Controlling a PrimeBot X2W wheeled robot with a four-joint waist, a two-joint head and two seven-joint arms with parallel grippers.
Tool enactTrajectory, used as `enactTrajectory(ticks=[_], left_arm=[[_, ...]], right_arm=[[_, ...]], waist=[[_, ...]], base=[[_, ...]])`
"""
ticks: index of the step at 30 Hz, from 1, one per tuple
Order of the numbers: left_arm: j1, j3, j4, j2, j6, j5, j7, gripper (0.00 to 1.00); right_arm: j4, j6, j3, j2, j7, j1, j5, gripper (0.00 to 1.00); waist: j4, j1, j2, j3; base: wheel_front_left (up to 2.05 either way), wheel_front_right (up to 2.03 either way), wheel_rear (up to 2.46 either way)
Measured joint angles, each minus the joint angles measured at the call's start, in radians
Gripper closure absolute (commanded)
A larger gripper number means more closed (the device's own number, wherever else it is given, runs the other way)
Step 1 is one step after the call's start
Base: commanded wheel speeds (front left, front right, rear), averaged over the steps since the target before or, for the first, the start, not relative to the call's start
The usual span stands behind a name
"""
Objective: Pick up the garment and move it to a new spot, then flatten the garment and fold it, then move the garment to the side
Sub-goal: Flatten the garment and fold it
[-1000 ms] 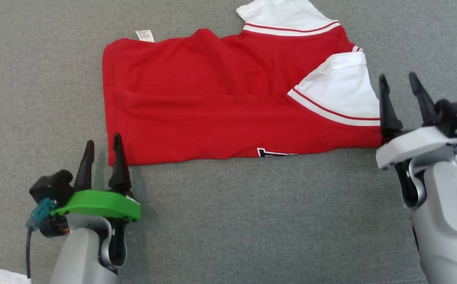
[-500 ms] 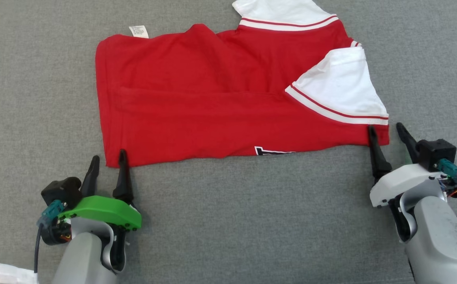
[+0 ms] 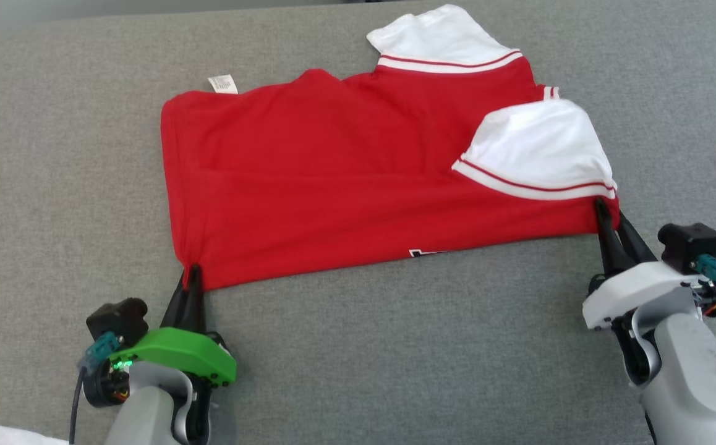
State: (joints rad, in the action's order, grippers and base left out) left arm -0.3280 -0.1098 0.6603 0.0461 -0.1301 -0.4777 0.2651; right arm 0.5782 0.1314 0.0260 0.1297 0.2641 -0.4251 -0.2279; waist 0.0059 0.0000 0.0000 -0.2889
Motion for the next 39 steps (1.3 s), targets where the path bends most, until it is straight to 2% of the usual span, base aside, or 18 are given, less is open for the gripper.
enactTrajectory(ticks=[7,13,14,15,16,21,25,32,39], left_arm=[[0.171,0.044,-0.089,-0.001,-0.002,0.026,-0.001,1.00],[0.311,0.026,-0.108,-0.001,0.000,0.017,-0.001,1.00],[0.319,0.026,-0.121,-0.002,0.005,0.017,-0.001,1.00],[0.323,0.024,-0.136,-0.001,0.007,0.022,-0.001,0.36],[0.322,0.027,-0.153,-0.001,0.014,0.027,-0.001,0.00],[0.245,0.046,-0.222,0.002,0.032,0.073,-0.001,0.00],[0.112,0.071,-0.195,0.002,0.030,0.128,-0.001,0.00],[-0.141,0.096,-0.012,0.035,0.011,0.166,-0.001,0.00],[-0.298,0.057,0.162,0.070,0.003,0.195,-0.001,0.00]], right_arm=[[-0.061,0.001,-0.005,0.009,0.000,0.183,-0.072,1.00],[-0.076,0.001,-0.037,0.019,-0.001,0.323,-0.118,1.00],[-0.075,0.001,-0.042,0.022,-0.001,0.331,-0.120,0.73],[-0.078,0.001,-0.043,0.026,-0.001,0.335,-0.125,0.24],[-0.085,0.000,-0.042,0.030,-0.001,0.334,-0.125,0.00],[-0.118,0.000,-0.038,0.056,-0.001,0.263,-0.099,0.00],[-0.114,0.000,-0.067,0.081,-0.001,0.142,-0.069,0.00],[-0.045,0.000,-0.133,0.107,-0.013,-0.063,-0.034,0.00],[0.030,0.000,-0.205,0.119,-0.013,-0.181,-0.017,0.00]], waist=[[0.004,0.0000,0.0000,0.078],[0.008,0.0000,0.0000,0.137],[0.009,0.0000,0.0000,0.140],[0.011,0.0000,0.0000,0.141],[0.012,0.0000,0.0000,0.139],[0.019,0.0000,0.0000,0.105],[0.021,0.0000,0.0000,0.066],[0.017,0.0000,0.0000,-0.005],[0.011,0.0000,0.0000,-0.073]], base=[[0.00,0.00,0.00],[0.00,0.00,0.00],[0.00,0.00,0.00],[0.00,0.00,0.00],[0.00,0.00,0.00],[0.00,0.00,0.00],[0.00,0.00,0.00],[0.00,0.00,0.00],[0.00,0.00,0.00]])
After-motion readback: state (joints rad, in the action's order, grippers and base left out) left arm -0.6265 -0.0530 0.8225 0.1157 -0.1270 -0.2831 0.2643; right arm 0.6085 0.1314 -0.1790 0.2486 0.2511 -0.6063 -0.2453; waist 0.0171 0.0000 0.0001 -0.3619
